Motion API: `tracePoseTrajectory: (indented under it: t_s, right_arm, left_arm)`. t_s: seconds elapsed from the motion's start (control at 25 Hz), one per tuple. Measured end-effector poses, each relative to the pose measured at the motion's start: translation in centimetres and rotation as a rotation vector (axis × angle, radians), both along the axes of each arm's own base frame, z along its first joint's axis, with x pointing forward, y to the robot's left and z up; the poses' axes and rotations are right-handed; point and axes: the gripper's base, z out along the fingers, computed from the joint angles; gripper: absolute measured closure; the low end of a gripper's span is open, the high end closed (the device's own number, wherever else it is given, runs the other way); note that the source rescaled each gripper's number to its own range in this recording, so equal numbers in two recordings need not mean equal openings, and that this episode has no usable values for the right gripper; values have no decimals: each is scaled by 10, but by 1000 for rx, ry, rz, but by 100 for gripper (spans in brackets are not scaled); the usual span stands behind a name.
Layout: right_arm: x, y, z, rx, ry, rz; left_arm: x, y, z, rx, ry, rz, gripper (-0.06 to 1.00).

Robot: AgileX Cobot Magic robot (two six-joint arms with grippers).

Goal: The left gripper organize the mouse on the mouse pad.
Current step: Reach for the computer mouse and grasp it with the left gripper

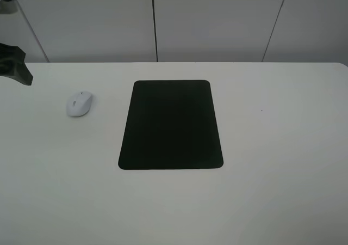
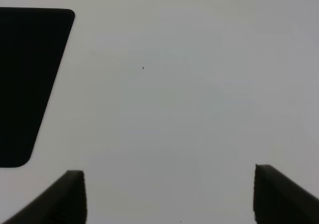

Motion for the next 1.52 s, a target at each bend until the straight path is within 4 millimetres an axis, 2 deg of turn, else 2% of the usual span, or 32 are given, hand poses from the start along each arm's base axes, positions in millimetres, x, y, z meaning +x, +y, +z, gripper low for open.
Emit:
tracePoseTrajectory:
  t_s: [0.28, 0.48, 0.64, 0.76, 1.04, 1.36, 1.52]
  right_arm:
    - [0, 0, 0, 2, 0, 1]
    - [0, 0, 0, 1, 0, 1]
    - [0, 0, 0, 1, 0, 1]
    - [0, 0, 0, 1, 0, 1]
    - [0, 0, 0, 1, 0, 1]
    - [0, 0, 0, 1, 0, 1]
    - [0, 0, 0, 1, 0, 1]
  left_arm:
    - [42, -1, -43, -4, 91, -15, -6]
    - [68, -4, -55, -6, 77, -9, -6]
    - [88, -17, -61, -10, 50, -29, -6]
    - [100, -27, -76, -19, 77, -32, -6]
    - [109, -47, -106, -40, 116, 2, -6]
    - [105, -45, -111, 51, 159, 25, -6]
    - [108, -44, -111, 43, 130, 68, -6]
